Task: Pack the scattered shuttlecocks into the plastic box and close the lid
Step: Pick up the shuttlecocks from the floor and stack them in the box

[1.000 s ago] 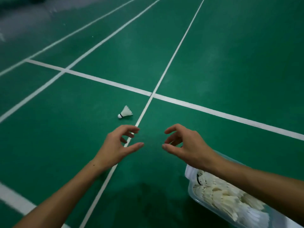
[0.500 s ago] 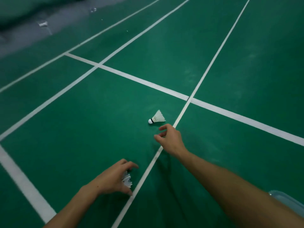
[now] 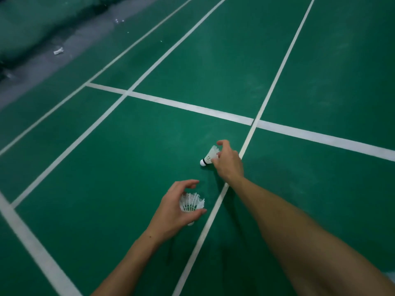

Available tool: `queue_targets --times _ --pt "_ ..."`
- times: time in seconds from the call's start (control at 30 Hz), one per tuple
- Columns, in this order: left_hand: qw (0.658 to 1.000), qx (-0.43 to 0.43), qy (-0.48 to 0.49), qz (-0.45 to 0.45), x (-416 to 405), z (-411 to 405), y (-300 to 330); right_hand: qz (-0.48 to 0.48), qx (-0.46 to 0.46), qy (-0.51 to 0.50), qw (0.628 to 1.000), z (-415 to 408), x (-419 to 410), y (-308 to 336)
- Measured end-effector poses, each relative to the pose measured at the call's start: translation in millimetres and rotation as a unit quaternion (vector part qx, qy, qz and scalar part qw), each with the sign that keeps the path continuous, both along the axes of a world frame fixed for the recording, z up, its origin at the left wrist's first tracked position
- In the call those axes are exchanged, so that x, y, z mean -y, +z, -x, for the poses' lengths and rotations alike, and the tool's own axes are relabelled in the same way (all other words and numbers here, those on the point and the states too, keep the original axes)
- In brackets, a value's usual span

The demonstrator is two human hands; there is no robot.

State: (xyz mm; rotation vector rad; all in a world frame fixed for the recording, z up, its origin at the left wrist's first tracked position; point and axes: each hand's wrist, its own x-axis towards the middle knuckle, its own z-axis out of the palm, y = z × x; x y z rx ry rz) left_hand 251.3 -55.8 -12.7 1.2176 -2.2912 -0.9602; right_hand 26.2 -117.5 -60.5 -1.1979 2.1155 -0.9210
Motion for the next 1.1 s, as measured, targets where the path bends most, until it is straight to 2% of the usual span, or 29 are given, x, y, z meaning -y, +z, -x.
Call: queue_targets --times 0.17,0.33,0.43,0.53,0.8,0.93,1.1 --pt "0.999 -0.004 -0.047 0.019 -13 23 28 0.054 0.010 0.051 0.997 34 -64 39" --pt "0.988 -0.054 -0.139 0.035 -65 82 76 0.069 -0.020 0.081 0.994 106 -189 114" --pt "0.968 -0.087 -0.229 0.062 -110 125 104 0.066 -0.020 0.032 0.997 145 -280 153" --pt "0.944 -0.079 -0.315 0.063 -157 157 124 0.081 0.000 -0.038 0.996 169 -364 177" --pt "0.887 0.018 -0.458 0.066 -235 215 106 0.104 0.054 -0.233 0.965 186 -532 167" --pt "0.870 0.067 -0.478 0.100 -254 227 93 0.096 0.058 -0.257 0.960 175 -572 151" --pt "0.865 0.104 -0.479 0.111 -257 242 82 0.061 0.051 -0.237 0.968 159 -581 135"
